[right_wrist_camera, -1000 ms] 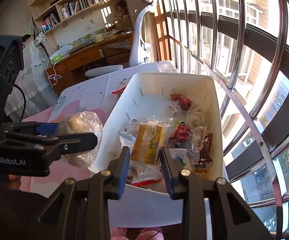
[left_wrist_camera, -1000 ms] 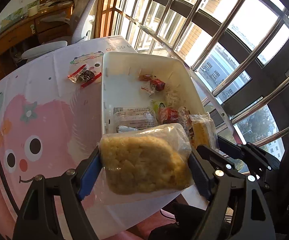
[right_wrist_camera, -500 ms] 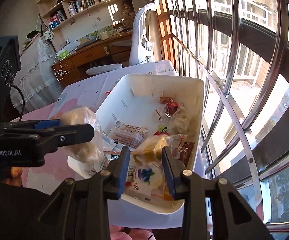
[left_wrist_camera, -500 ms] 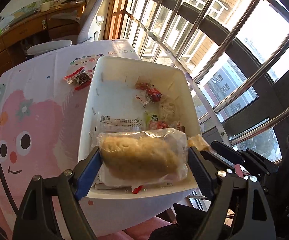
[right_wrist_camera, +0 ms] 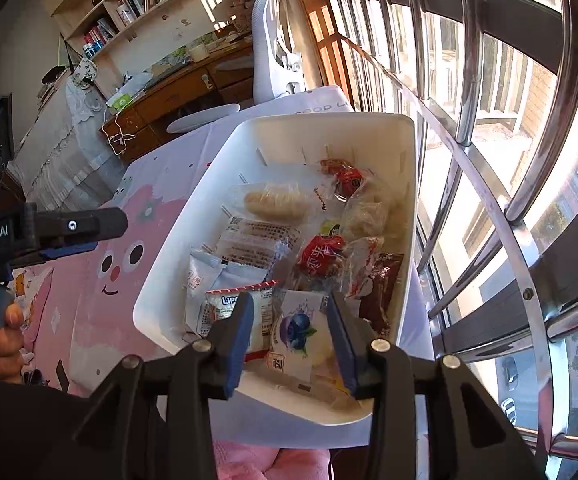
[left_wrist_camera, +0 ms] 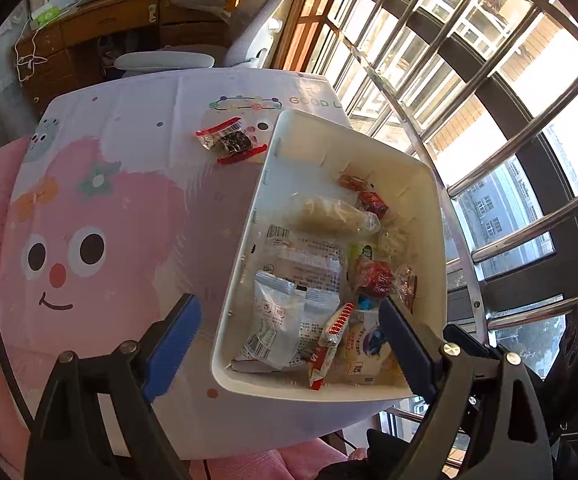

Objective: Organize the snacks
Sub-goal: 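Move the open left tool to the red-topped bag of dark dried fruit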

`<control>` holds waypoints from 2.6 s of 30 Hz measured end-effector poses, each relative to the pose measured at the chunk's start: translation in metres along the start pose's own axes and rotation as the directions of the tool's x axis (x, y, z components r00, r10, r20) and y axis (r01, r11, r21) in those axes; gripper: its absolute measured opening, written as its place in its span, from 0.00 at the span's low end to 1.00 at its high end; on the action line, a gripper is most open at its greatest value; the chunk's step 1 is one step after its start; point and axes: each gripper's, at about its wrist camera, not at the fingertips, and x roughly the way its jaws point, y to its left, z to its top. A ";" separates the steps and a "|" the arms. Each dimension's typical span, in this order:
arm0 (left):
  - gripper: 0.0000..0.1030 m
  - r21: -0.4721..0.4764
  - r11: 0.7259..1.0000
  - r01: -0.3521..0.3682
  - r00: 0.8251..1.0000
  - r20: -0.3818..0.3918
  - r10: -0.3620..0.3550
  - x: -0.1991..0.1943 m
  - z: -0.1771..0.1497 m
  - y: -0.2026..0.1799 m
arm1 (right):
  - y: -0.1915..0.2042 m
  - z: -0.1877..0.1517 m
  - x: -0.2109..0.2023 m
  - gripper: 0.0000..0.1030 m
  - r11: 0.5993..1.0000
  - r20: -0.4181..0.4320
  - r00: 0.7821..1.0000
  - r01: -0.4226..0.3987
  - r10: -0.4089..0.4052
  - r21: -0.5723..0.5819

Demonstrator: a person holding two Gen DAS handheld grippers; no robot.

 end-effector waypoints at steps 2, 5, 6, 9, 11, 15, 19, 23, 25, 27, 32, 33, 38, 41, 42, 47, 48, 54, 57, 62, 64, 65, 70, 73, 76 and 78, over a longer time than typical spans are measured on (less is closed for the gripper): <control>0.87 -0.034 0.999 -0.011 1.000 -0.004 0.011 0.002 0.009 0.009 | -0.001 0.000 0.003 0.41 1.000 -0.014 1.000 0.007 -0.007 0.003; 0.87 -0.068 0.997 -0.025 1.000 0.006 0.025 0.004 0.025 0.021 | -0.001 0.003 0.009 0.44 1.000 -0.038 0.999 0.016 -0.016 0.014; 0.87 -0.075 0.997 -0.034 0.999 0.006 0.035 0.006 0.030 0.025 | -0.001 0.005 0.011 0.45 1.000 -0.045 0.999 0.021 -0.020 0.019; 0.87 -0.093 0.995 -0.045 0.999 -0.009 0.044 0.015 0.049 0.037 | -0.001 0.011 0.018 0.49 0.999 -0.063 0.997 0.037 -0.035 0.035; 0.87 -0.117 0.992 -0.040 0.999 -0.015 0.039 0.021 0.062 0.047 | -0.002 0.017 0.022 0.53 0.997 -0.073 0.996 0.051 -0.047 0.050; 0.87 -0.148 0.988 -0.042 0.998 -0.048 0.035 0.039 0.088 0.064 | -0.003 0.028 0.031 0.58 0.993 -0.081 0.994 0.076 -0.069 0.088; 0.87 -0.181 0.983 -0.038 0.996 -0.087 0.023 0.060 0.114 0.076 | -0.004 0.041 0.043 0.61 0.985 -0.099 0.991 0.103 -0.089 0.137; 0.87 -0.224 0.974 -0.023 0.991 -0.136 -0.008 0.085 0.139 0.088 | -0.003 0.052 0.053 0.63 0.974 -0.117 0.985 0.143 -0.123 0.175; 0.87 -0.249 0.968 -0.018 0.987 -0.162 -0.024 0.098 0.150 0.094 | -0.004 0.056 0.058 0.64 0.968 -0.126 0.983 0.158 -0.135 0.197; 0.87 -0.269 0.963 -0.015 0.982 -0.187 -0.037 0.111 0.160 0.098 | -0.005 0.058 0.061 0.65 0.961 -0.133 0.980 0.175 -0.148 0.216; 0.87 -0.305 0.952 0.009 0.969 -0.231 -0.083 0.141 0.185 0.103 | -0.007 0.060 0.070 0.65 0.944 -0.167 0.970 0.213 -0.175 0.251; 0.87 -0.317 0.948 0.014 0.965 -0.242 -0.096 0.147 0.190 0.104 | -0.007 0.060 0.071 0.65 0.942 -0.173 0.969 0.219 -0.178 0.256; 0.87 -0.359 0.933 0.028 0.951 -0.280 -0.136 0.173 0.210 0.104 | -0.007 0.059 0.076 0.65 0.931 -0.204 0.961 0.238 -0.185 0.277; 0.87 -0.379 0.925 0.022 0.938 -0.312 -0.150 0.189 0.219 0.102 | -0.007 0.059 0.079 0.65 0.926 -0.221 0.957 0.248 -0.189 0.284; 0.87 -0.386 0.922 0.021 0.934 -0.320 -0.155 0.195 0.222 0.102 | -0.006 0.059 0.080 0.65 0.925 -0.225 0.956 0.250 -0.189 0.286; 0.87 -0.401 0.916 -0.006 0.911 -0.380 -0.160 0.223 0.230 0.097 | -0.004 0.060 0.081 0.65 0.925 -0.236 0.953 0.255 -0.190 0.282; 0.87 -0.403 0.915 -0.010 0.908 -0.387 -0.161 0.227 0.231 0.096 | -0.003 0.061 0.082 0.65 0.925 -0.237 0.952 0.256 -0.192 0.281; 0.87 -0.383 0.921 -0.077 0.887 -0.448 -0.112 0.251 0.232 0.090 | -0.010 0.063 0.084 0.65 0.916 -0.248 0.948 0.270 -0.199 0.298; 0.84 -0.371 0.923 -0.099 0.876 -0.472 -0.096 0.261 0.230 0.087 | -0.014 0.064 0.084 0.65 0.910 -0.249 0.947 0.276 -0.202 0.310; 0.75 -0.352 0.925 -0.144 0.864 -0.500 -0.055 0.274 0.230 0.084 | -0.017 0.065 0.083 0.65 0.903 -0.251 0.946 0.282 -0.205 0.325; 0.71 -0.342 0.926 -0.159 0.863 -0.504 -0.038 0.277 0.232 0.084 | -0.018 0.065 0.082 0.65 0.900 -0.253 0.946 0.284 -0.205 0.331; 0.70 -0.339 0.926 -0.164 0.862 -0.506 -0.032 0.279 0.232 0.084 | -0.019 0.065 0.082 0.65 0.898 -0.253 0.945 0.285 -0.206 0.334; 0.67 -0.327 0.928 -0.176 0.864 -0.503 -0.013 0.283 0.235 0.082 | -0.023 0.067 0.082 0.65 0.895 -0.253 0.946 0.286 -0.205 0.343; 0.62 -0.315 0.930 -0.190 0.862 -0.507 0.004 0.285 0.237 0.081 | -0.024 0.067 0.082 0.65 0.895 -0.252 0.946 0.284 -0.203 0.344; 0.59 -0.308 0.930 -0.199 0.867 -0.499 0.020 0.285 0.239 0.078 | -0.025 0.068 0.082 0.65 0.895 -0.249 0.947 0.282 -0.203 0.345; 0.55 -0.308 0.931 -0.198 0.871 -0.490 0.023 0.285 0.239 0.076 | -0.026 0.069 0.082 0.65 0.895 -0.248 0.948 0.280 -0.201 0.346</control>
